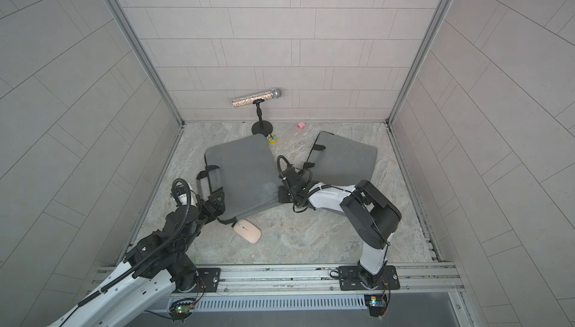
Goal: Put the mouse into the laptop bag
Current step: Adjust the zippered laptop bag at the center of the board.
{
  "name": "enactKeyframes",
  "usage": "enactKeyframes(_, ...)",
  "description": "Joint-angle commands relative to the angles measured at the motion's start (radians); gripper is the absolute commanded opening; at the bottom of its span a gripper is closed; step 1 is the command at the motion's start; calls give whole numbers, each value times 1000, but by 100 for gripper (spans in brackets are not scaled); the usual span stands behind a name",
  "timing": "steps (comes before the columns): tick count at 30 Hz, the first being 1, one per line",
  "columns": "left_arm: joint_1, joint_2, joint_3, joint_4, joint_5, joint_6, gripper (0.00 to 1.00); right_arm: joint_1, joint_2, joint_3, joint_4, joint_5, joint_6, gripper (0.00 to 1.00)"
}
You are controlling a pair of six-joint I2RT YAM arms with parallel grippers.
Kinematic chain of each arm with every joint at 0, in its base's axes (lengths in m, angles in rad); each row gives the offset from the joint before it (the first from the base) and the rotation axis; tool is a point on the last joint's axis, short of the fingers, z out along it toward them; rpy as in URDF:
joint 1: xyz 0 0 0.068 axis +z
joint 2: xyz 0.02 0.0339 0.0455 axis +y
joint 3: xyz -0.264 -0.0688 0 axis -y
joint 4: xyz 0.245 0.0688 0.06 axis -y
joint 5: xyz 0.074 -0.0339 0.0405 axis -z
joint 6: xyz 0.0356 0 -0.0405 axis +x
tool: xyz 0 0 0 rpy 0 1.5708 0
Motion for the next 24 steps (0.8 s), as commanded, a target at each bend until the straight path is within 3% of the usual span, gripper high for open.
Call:
enactKeyframes(1,6,25,17,36,60,-8,100,-74,-58,-9,-89,86,-71,6)
enactKeyframes(6,8,102,21,76,96,-4,100,-104,-137,18,-178,123,-116,45)
enactKeyframes(10,16,191,21,132,136,-1,100,-70,-218,-12,-186,141,-110,60)
enactKeyframes(14,66,319,28,171,188,-11,96,-11,-286,-75,-142,140,-75,61)
enactKeyframes(19,221,499,22,225,321,-8,88,125,-315,-162,-23,159,-12,63)
enactKeyframes(24,393,611,-15,327,441,22,83,234,-209,-148,76,139,34,49)
